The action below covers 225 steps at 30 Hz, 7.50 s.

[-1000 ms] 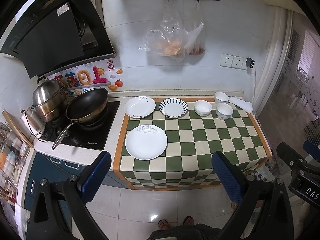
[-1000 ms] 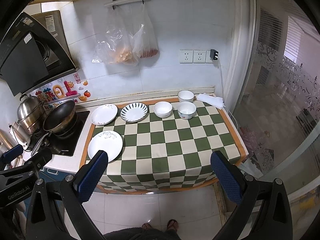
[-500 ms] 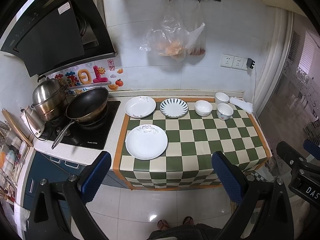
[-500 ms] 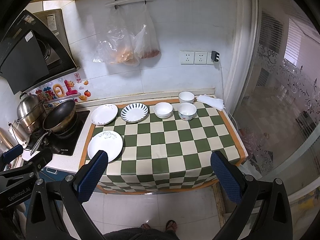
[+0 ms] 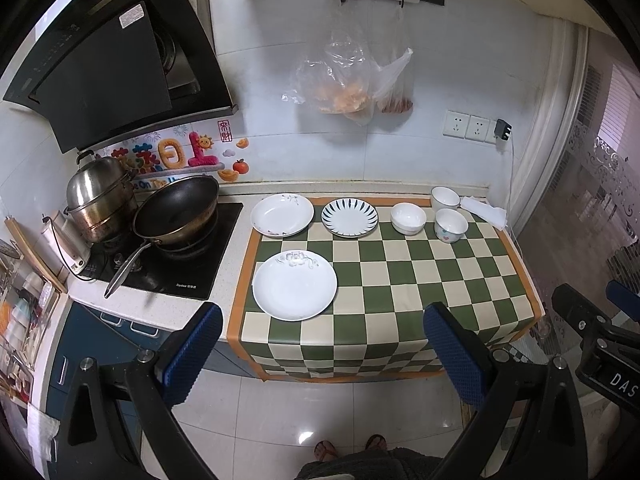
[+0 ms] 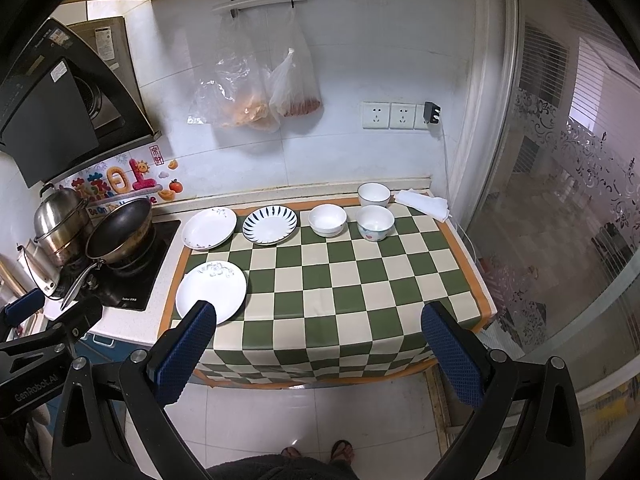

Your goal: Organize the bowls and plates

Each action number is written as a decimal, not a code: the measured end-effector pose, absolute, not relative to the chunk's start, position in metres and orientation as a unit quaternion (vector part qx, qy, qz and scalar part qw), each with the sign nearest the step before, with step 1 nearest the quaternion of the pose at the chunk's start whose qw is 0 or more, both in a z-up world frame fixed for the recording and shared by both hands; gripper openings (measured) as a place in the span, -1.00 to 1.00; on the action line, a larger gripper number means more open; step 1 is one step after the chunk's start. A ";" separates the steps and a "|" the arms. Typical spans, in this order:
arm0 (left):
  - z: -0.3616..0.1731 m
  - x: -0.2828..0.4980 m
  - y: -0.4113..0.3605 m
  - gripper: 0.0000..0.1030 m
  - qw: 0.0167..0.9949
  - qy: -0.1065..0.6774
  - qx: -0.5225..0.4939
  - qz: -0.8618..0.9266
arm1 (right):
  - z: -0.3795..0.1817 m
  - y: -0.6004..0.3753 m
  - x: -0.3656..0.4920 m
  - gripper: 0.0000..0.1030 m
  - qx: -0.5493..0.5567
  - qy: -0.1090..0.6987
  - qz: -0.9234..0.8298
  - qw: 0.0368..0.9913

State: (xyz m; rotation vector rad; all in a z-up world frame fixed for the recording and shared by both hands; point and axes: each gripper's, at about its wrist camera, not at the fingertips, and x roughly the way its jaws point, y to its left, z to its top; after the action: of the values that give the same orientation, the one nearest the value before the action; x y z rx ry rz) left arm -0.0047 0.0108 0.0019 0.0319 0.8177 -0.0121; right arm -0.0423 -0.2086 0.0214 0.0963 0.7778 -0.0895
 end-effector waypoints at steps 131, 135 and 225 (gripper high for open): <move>-0.270 0.405 0.091 -0.17 0.797 0.601 -0.061 0.025 | -0.319 -0.260 0.394 -0.35 0.236 0.606 0.133 0.748; -0.288 0.442 0.142 -0.17 0.787 0.603 -0.117 0.065 | -0.301 -0.190 0.450 -0.21 0.209 0.592 0.182 0.757; -0.368 0.366 -0.007 -0.43 0.742 0.667 0.017 -0.071 | -0.411 -0.283 0.348 -0.76 0.206 0.635 0.114 0.736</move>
State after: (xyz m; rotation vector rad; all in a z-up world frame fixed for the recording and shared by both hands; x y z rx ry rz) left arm 0.3663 -0.0072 -0.3682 0.0367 1.4622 -0.1552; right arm 0.3480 -0.2827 -0.4112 0.4529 1.3954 0.2508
